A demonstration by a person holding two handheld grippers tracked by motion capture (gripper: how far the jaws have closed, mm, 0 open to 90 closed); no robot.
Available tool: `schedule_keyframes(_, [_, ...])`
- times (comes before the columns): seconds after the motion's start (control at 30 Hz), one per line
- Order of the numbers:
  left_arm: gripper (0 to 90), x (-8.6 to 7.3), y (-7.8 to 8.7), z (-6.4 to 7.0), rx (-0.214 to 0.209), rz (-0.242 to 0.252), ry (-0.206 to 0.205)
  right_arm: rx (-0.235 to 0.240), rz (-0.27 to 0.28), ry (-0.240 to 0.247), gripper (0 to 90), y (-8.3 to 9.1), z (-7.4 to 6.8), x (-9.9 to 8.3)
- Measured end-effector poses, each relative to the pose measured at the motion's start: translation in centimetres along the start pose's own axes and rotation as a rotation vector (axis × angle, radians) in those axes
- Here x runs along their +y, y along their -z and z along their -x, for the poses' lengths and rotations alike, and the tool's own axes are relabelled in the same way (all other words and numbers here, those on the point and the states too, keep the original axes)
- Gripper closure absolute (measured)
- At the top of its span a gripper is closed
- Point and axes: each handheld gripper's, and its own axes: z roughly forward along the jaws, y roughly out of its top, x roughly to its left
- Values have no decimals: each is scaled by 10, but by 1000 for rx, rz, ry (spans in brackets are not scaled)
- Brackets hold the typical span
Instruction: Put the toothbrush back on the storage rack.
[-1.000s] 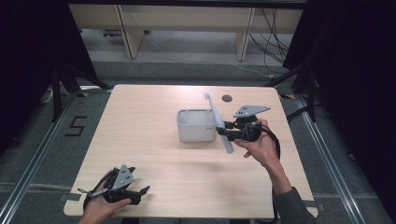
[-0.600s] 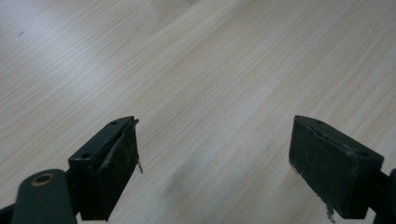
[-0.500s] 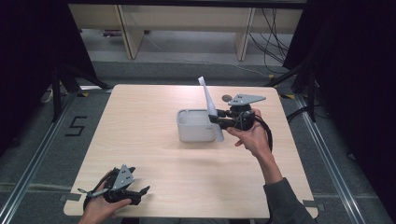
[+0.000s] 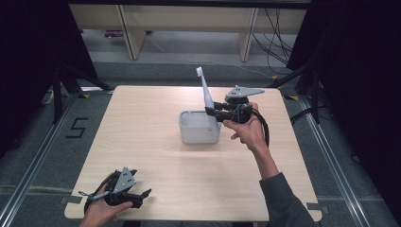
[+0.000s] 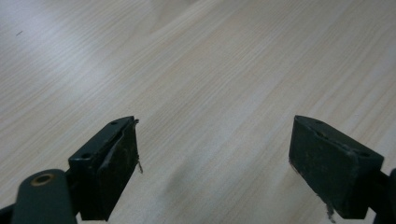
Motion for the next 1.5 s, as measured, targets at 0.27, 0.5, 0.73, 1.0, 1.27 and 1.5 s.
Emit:
schedule_keyframes(0.27, [152, 0, 1, -1, -3, -2, -10, 2, 31, 13, 668, -7, 1, 15])
schedule_keyframes(0.5, [152, 0, 1, 0, 1, 2, -9, 6, 35, -15, 668, -14, 0, 26])
schedule_keyframes(0.73, [152, 0, 1, 0, -1, -6, -12, 0, 53, -9, 668, -21, 5, 30])
schedule_keyframes(1.0, [152, 0, 1, 0, -5, -5, -17, -16, 57, -17, 668, -35, 9, 30])
schedule_keyframes(1.27, [152, 1, 2, -1, -7, -2, -14, -29, 59, 5, 668, -52, 11, 29])
schedule_keyframes(1.5, [152, 1, 1, -1, -4, 1, -16, -24, 49, -2, 668, -61, 11, 27])
